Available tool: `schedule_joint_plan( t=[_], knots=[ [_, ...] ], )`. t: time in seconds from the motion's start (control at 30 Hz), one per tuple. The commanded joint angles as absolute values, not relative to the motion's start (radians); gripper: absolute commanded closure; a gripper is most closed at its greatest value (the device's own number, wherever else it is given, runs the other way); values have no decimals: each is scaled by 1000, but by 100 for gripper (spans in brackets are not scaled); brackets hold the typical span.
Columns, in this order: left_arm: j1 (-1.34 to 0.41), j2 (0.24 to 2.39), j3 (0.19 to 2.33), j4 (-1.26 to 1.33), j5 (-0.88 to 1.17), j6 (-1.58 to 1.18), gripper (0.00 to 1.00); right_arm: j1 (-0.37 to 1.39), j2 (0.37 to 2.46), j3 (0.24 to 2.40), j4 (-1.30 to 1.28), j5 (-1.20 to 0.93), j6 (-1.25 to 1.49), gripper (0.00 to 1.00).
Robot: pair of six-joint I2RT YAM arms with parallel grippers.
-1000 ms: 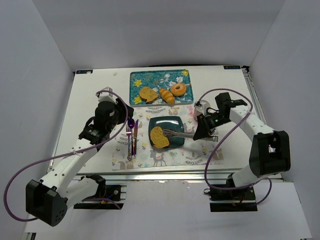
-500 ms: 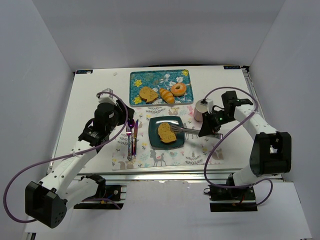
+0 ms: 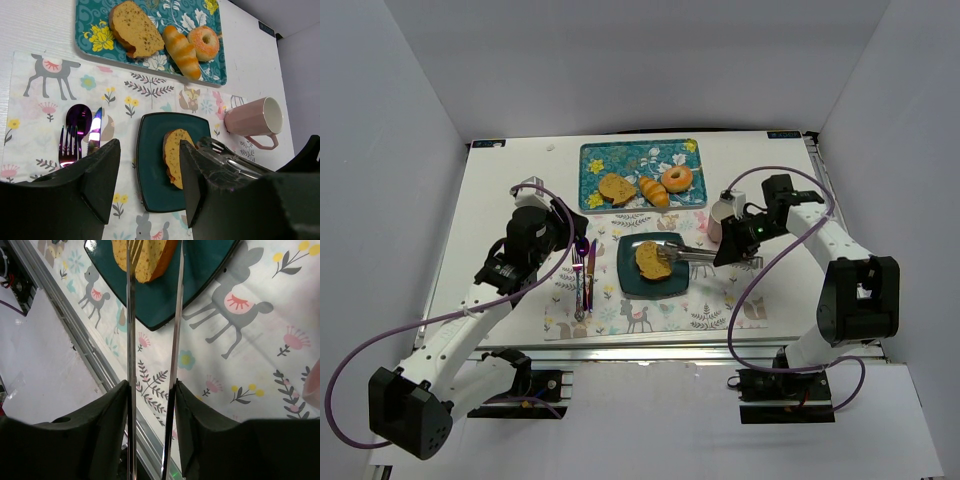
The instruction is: Place the bread
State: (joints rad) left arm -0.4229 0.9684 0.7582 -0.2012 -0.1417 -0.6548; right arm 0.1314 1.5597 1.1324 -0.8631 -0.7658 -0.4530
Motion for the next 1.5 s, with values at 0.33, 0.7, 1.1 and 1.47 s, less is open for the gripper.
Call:
schedule_joint_plan(
  t=[0.33,0.7,1.1,1.47],
  knots=[
    [-425,957,769,-189,-140,-643,40,126,1461,1340,-890,-750,-563,68],
    [-425,1003,781,-155,-83,-635,78,-72,1230,1082,-171,-283,-209,100],
    [-425,1017,792,-169,-66,-632,58,-207,1522,885,30,-152,-186,100],
    [-425,1012,772,-140,-87,-663,45,-245,1614,880,-29,-218,-346,11]
  ],
)
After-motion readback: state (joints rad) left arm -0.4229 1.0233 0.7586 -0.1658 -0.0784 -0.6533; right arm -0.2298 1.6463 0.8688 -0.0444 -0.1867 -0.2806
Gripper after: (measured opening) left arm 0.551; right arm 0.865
